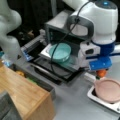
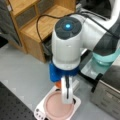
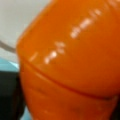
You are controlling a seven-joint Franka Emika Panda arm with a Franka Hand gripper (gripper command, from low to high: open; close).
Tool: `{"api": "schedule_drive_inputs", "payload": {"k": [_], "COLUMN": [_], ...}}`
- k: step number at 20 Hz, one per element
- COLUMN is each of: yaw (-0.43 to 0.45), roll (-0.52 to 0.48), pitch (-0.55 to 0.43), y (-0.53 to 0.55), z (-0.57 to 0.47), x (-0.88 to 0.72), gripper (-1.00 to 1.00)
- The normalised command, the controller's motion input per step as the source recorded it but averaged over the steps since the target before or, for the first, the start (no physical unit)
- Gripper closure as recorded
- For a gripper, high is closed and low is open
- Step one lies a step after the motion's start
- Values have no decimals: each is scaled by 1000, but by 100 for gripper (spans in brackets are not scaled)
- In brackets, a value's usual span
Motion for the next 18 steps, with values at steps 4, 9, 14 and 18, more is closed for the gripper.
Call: {"api": "schedule_drive_inputs", "payload": {"k": [4,9,14,18], "yaw": [-493,-448,-409,-335], "roll": [138,173,141,140], "pitch": [23,-11,-33,-110], "y": [-111,-157,-202,-154], "z": [123,59,-61,-130], "x": [-174,-256,-490,-640], "gripper": [100,100,100,100]}}
